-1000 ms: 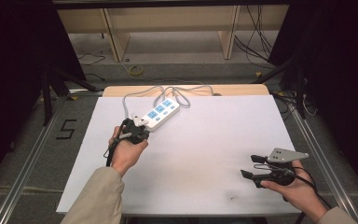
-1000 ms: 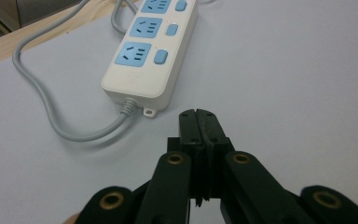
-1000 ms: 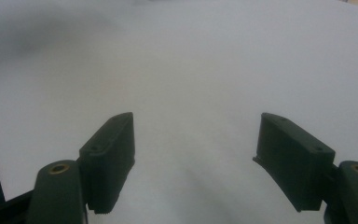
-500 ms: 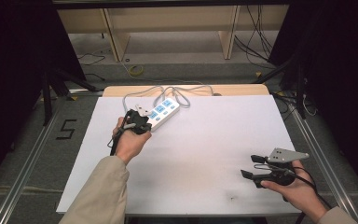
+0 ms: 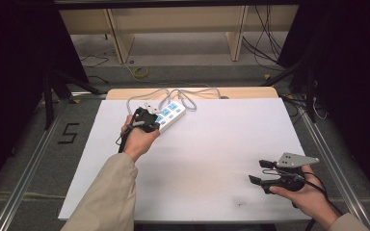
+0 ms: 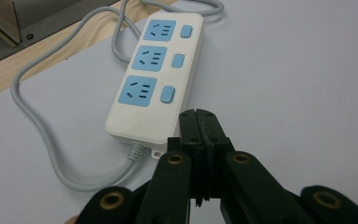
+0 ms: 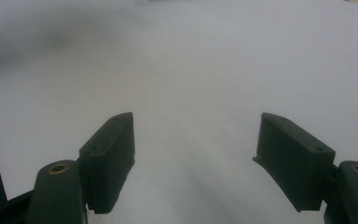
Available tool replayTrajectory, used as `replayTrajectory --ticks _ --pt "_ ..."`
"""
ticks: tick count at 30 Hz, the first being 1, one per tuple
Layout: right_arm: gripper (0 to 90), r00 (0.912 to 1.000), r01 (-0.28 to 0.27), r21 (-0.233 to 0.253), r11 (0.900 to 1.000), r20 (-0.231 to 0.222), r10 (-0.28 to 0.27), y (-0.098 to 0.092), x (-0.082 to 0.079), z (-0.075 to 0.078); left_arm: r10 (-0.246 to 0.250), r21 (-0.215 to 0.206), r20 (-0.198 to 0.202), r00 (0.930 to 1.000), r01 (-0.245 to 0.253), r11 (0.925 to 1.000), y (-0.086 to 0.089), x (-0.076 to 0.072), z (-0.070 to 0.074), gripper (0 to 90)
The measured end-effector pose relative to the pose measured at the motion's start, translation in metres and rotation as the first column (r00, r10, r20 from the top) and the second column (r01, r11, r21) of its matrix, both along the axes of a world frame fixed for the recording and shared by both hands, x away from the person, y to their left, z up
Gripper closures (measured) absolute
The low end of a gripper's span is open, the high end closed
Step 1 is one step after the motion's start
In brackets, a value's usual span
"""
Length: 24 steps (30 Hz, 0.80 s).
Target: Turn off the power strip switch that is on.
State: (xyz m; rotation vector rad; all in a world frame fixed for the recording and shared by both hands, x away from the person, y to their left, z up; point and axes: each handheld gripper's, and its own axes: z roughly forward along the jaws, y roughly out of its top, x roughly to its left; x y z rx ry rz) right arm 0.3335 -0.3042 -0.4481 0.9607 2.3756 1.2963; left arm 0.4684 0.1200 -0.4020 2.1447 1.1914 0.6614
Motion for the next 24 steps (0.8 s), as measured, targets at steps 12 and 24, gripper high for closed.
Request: replayTrajectory --ticks 12,24 --pt "28.3 1.0000 -0.001 -0.001 1.000 0.001 0.001 0.000 0.000 0.000 -0.011 0.000 -0.009 0.9999 0.011 0.9999 -0.006 0.013 -0.004 89.9" --pt "28.3 1.0000 -0.003 0.001 1.000 0.000 0.003 0.000 -0.001 0.000 -0.014 -0.003 -0.009 0.9999 0.014 0.9999 -0.013 0.023 -0.002 90.0"
